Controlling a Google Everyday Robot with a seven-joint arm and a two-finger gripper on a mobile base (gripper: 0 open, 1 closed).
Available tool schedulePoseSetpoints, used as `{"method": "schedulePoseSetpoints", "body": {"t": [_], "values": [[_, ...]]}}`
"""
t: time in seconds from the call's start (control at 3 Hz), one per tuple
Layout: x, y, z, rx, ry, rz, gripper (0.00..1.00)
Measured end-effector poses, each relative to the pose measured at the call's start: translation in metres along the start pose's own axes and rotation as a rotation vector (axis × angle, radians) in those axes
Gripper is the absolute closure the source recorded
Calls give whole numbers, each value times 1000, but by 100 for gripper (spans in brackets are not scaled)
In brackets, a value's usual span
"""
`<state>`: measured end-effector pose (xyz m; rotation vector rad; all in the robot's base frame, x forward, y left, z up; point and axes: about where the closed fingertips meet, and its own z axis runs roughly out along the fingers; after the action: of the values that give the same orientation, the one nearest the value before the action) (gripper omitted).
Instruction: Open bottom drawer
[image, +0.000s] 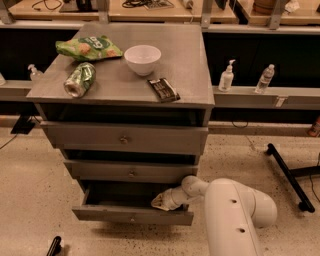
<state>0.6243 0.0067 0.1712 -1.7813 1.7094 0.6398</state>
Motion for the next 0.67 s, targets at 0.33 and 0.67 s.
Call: {"method": "schedulePoseSetpoints", "body": {"t": [0.33, 0.67], "values": [[0, -1, 0, 0, 0, 0, 49], [0, -4, 1, 0, 0, 0, 19]]}}
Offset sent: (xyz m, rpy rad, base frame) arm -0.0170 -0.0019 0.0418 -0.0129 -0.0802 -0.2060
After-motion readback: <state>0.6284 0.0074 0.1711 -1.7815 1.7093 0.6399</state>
